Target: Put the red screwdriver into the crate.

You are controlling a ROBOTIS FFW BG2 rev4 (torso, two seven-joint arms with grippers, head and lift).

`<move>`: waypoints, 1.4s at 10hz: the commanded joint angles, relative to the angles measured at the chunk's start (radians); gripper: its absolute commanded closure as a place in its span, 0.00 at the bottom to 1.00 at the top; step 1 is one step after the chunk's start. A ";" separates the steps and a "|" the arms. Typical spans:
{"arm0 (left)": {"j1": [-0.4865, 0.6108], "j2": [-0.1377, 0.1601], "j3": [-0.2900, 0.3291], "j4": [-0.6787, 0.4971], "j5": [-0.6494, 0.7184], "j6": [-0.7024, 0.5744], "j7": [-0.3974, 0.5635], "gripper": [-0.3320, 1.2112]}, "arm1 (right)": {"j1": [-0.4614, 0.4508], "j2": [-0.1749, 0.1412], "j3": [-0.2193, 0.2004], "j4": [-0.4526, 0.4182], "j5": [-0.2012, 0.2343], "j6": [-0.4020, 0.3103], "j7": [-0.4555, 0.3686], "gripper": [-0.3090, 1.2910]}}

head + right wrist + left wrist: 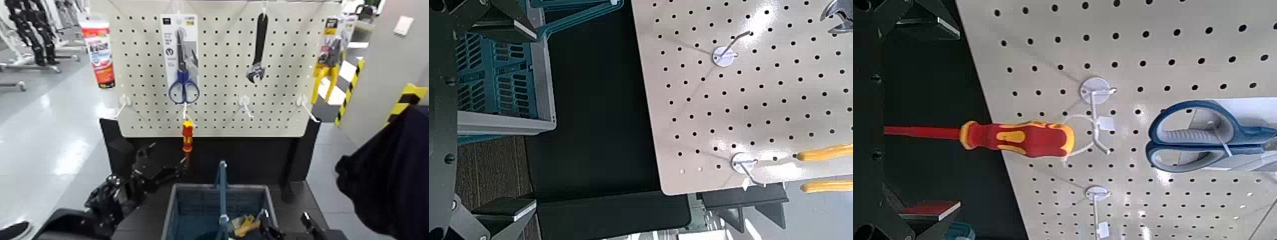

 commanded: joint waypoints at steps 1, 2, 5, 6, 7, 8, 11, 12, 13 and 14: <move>-0.079 0.008 -0.036 0.057 0.007 0.001 -0.028 0.29 | -0.004 0.000 0.003 0.003 -0.002 0.000 0.002 0.28; -0.105 0.008 -0.045 0.080 0.009 0.004 -0.044 0.29 | -0.005 0.000 0.006 0.003 -0.002 0.000 0.002 0.28; -0.170 0.000 -0.065 0.161 0.023 0.015 -0.094 0.29 | -0.009 -0.002 0.009 0.005 -0.003 0.000 0.002 0.28; -0.189 -0.004 -0.069 0.189 0.029 0.012 -0.120 0.29 | -0.009 -0.002 0.009 0.006 -0.003 0.000 0.002 0.28; -0.203 -0.006 -0.073 0.209 0.040 0.003 -0.128 0.29 | -0.010 -0.003 0.011 0.006 -0.005 0.000 0.002 0.28; -0.216 -0.008 -0.076 0.224 0.046 0.003 -0.140 0.29 | -0.010 -0.003 0.012 0.008 -0.005 0.001 0.002 0.28; -0.234 -0.011 -0.080 0.253 0.066 0.009 -0.156 0.64 | -0.012 -0.003 0.014 0.008 -0.006 0.001 0.002 0.28; -0.235 -0.012 -0.080 0.253 0.066 0.009 -0.154 0.87 | -0.012 -0.003 0.015 0.008 -0.008 0.001 0.002 0.28; -0.234 -0.012 -0.080 0.251 0.064 0.008 -0.154 0.90 | -0.012 -0.003 0.014 0.009 -0.009 0.001 0.003 0.28; -0.232 -0.012 -0.080 0.250 0.063 0.001 -0.151 0.96 | -0.012 -0.003 0.015 0.009 -0.009 0.001 0.003 0.28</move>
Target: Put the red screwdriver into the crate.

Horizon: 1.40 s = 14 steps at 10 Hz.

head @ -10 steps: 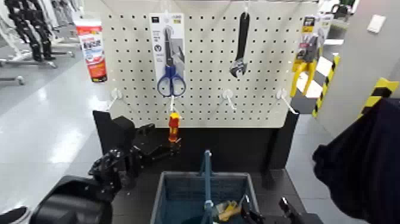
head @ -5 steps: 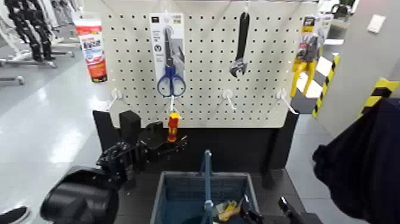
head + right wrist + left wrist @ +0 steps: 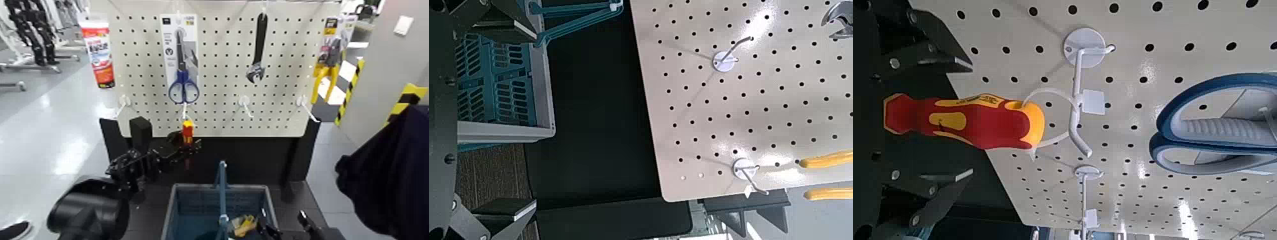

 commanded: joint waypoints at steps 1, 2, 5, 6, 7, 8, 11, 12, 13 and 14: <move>0.003 0.000 0.000 -0.004 -0.002 -0.010 0.006 0.99 | -0.001 0.000 0.001 0.001 -0.001 0.000 0.001 0.28; 0.005 0.000 0.000 -0.005 -0.002 -0.013 0.006 0.99 | -0.001 0.000 0.001 0.001 -0.001 0.000 0.001 0.28; 0.011 0.002 0.000 -0.018 0.001 -0.027 0.009 0.99 | -0.003 -0.003 0.001 0.004 -0.003 0.000 0.002 0.28; 0.015 0.002 0.000 -0.031 0.001 -0.028 0.012 0.99 | -0.003 -0.003 0.001 0.004 -0.004 0.000 0.002 0.28; 0.025 0.000 0.000 -0.048 0.001 -0.027 0.014 0.99 | -0.004 -0.003 0.002 0.006 -0.004 0.000 0.002 0.28; 0.035 0.000 0.000 -0.074 0.004 -0.023 0.017 0.99 | -0.004 -0.005 0.002 0.006 -0.004 0.000 0.002 0.28; 0.074 0.000 0.000 -0.139 0.017 -0.011 0.029 0.99 | -0.006 -0.005 0.004 0.006 -0.004 0.005 0.004 0.28; 0.085 0.000 0.000 -0.151 0.021 -0.008 0.030 0.99 | -0.006 -0.005 0.004 0.006 -0.004 0.005 0.004 0.28; 0.094 0.002 0.000 -0.169 0.025 -0.005 0.032 0.99 | -0.006 -0.006 0.004 0.006 -0.004 0.006 0.004 0.28; 0.101 0.002 -0.003 -0.192 0.027 0.003 0.032 0.99 | -0.006 -0.006 0.004 0.006 -0.004 0.008 0.004 0.28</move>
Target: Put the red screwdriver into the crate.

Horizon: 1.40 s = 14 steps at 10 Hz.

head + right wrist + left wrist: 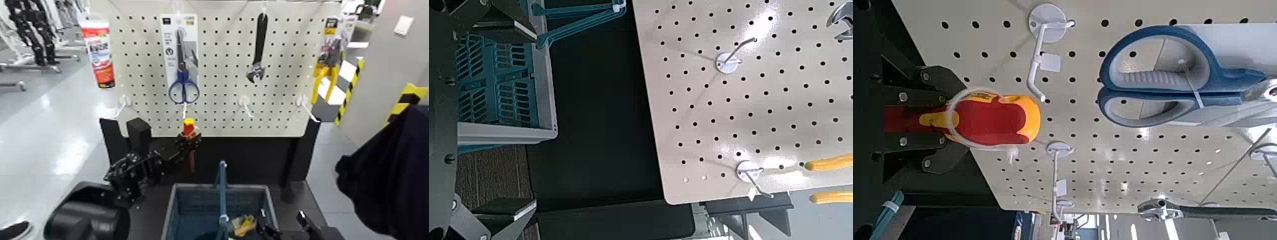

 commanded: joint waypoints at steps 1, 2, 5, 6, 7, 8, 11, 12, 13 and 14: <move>0.019 0.004 -0.007 -0.064 0.015 0.018 0.002 0.99 | -0.001 0.001 0.000 0.000 0.000 0.004 0.000 0.28; 0.027 0.007 -0.011 -0.099 0.026 0.040 0.007 0.99 | 0.000 0.001 0.000 0.000 0.000 0.005 0.000 0.28; 0.082 0.017 0.006 -0.228 0.056 0.193 0.082 0.99 | 0.000 0.001 -0.003 -0.003 0.000 0.007 0.000 0.28; 0.104 0.015 0.023 -0.269 0.066 0.261 0.093 0.99 | 0.002 0.001 -0.003 -0.005 0.000 0.007 0.000 0.28; 0.123 0.012 0.042 -0.314 0.059 0.325 0.099 0.99 | 0.003 0.003 -0.006 -0.005 0.000 0.007 0.000 0.28; 0.145 0.012 0.055 -0.340 0.066 0.359 0.100 0.99 | 0.003 0.004 -0.006 -0.005 0.000 0.005 0.000 0.28; 0.189 0.015 0.066 -0.347 0.116 0.417 0.111 0.99 | 0.005 0.004 -0.008 -0.009 -0.003 0.005 0.003 0.28; 0.194 0.015 0.065 -0.329 0.130 0.413 0.108 0.99 | 0.005 0.004 -0.006 -0.009 -0.003 0.007 0.003 0.28; 0.194 0.015 0.057 -0.288 0.145 0.393 0.099 0.99 | 0.005 0.004 -0.006 -0.008 -0.005 0.005 0.004 0.28; 0.193 0.012 0.043 -0.228 0.194 0.357 0.088 0.99 | 0.005 0.004 -0.005 -0.008 -0.006 0.005 0.004 0.28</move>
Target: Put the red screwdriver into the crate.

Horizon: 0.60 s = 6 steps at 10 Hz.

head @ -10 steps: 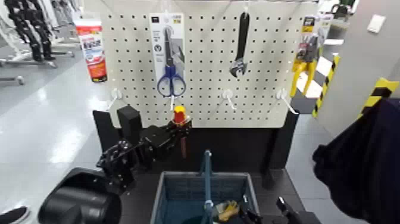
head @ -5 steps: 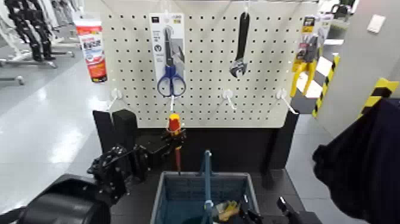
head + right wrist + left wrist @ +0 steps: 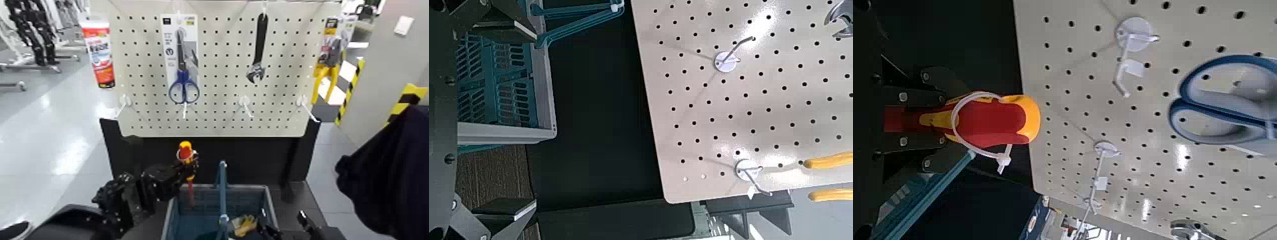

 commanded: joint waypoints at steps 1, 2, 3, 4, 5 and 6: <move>0.000 -0.004 -0.027 0.118 0.070 -0.047 -0.013 0.99 | 0.000 0.000 0.002 0.001 -0.002 0.000 0.000 0.28; -0.007 -0.002 -0.041 0.166 0.087 -0.057 -0.026 0.99 | 0.000 0.002 0.002 0.003 -0.002 -0.002 0.002 0.28; -0.010 -0.004 -0.053 0.206 0.102 -0.067 -0.029 0.99 | 0.000 0.002 0.002 0.004 -0.004 -0.003 0.003 0.28; -0.017 -0.004 -0.064 0.239 0.105 -0.070 -0.030 0.99 | -0.002 0.002 0.002 0.004 -0.005 -0.003 0.003 0.28; -0.040 -0.013 -0.083 0.299 0.126 -0.076 -0.041 0.99 | -0.003 0.000 0.005 0.007 -0.007 -0.003 0.005 0.28; -0.063 -0.016 -0.115 0.364 0.172 -0.077 -0.053 0.96 | -0.005 0.000 0.006 0.009 -0.010 -0.005 0.006 0.28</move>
